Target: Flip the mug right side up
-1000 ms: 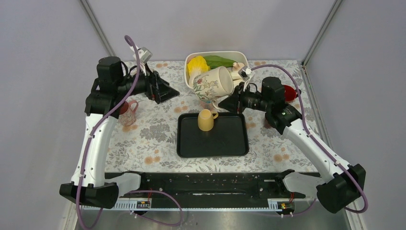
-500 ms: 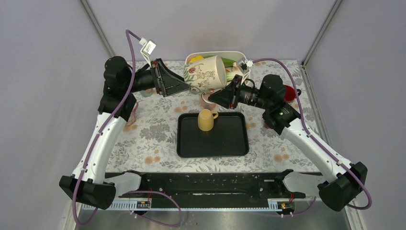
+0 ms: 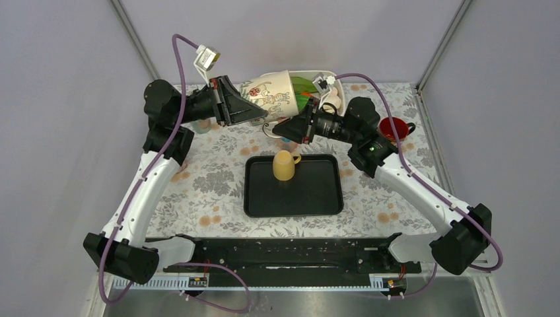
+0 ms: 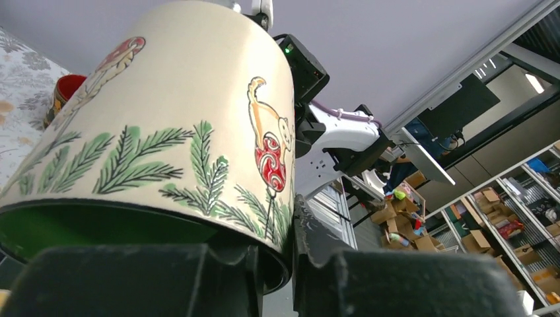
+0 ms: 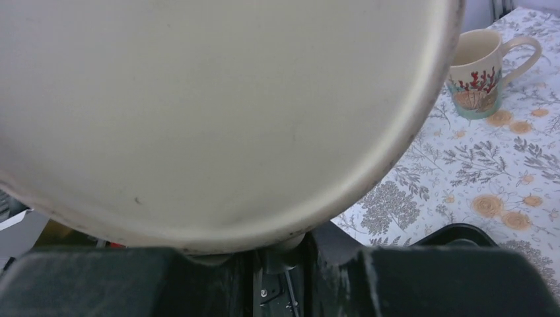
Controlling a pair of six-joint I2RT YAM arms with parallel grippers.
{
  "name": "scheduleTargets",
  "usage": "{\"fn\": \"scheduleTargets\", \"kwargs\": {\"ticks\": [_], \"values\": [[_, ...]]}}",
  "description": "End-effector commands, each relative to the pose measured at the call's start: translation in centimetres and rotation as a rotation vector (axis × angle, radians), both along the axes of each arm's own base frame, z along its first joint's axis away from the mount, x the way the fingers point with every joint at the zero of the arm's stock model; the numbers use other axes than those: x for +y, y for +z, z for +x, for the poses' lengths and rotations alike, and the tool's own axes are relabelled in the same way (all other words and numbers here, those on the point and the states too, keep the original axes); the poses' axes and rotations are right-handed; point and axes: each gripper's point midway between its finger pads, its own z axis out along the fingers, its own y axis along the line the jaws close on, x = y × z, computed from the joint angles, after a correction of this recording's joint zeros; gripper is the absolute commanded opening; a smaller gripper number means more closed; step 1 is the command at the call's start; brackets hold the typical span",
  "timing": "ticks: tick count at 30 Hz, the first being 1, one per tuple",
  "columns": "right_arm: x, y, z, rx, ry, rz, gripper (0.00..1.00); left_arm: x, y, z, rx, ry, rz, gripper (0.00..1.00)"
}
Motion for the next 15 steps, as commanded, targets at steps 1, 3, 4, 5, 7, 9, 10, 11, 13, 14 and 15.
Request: {"fn": "scheduleTargets", "kwargs": {"ticks": [1,3,4,5,7,9,10,11,13,14,15], "values": [[0.3,5.9,-1.5,-0.172,0.037,0.126,0.00,0.2,0.3,0.2,-0.039,0.041,0.013,0.00],[0.2,4.8,-0.8,-0.147,-0.002,0.106,0.20,0.4,-0.6,1.5,-0.057,0.124,0.054,0.00],[0.0,4.0,-0.3,-0.136,-0.029,0.089,0.37,0.6,-1.1,2.2,-0.059,0.164,0.081,0.00],[-0.1,3.2,0.1,-0.127,-0.055,0.067,0.55,0.8,-1.4,2.8,-0.076,0.200,0.107,0.00],[-0.5,1.2,1.0,-0.100,-0.111,0.005,0.94,1.6,-1.9,4.0,-0.107,0.275,0.150,0.00],[-1.1,-0.9,1.9,-0.071,-0.170,-0.072,0.99,2.6,-1.9,5.2,-0.161,0.353,0.196,0.00],[-1.4,-1.8,2.5,-0.060,-0.204,-0.109,0.99,3.2,-1.9,5.7,-0.183,0.388,0.219,0.00],[-1.9,-2.9,2.9,-0.051,-0.239,-0.149,0.99,3.8,-2.0,6.3,-0.209,0.426,0.247,0.00],[-3.1,-5.1,3.8,-0.038,-0.309,-0.245,0.99,5.3,-2.7,7.7,-0.261,0.517,0.336,0.00],[-3.8,-6.0,4.1,-0.033,-0.347,-0.294,0.99,6.2,-3.6,8.5,-0.295,0.559,0.409,0.00],[-4.6,-6.8,4.4,-0.032,-0.379,-0.338,0.99,7.0,-4.9,9.4,-0.325,0.586,0.491,0.00]]}}
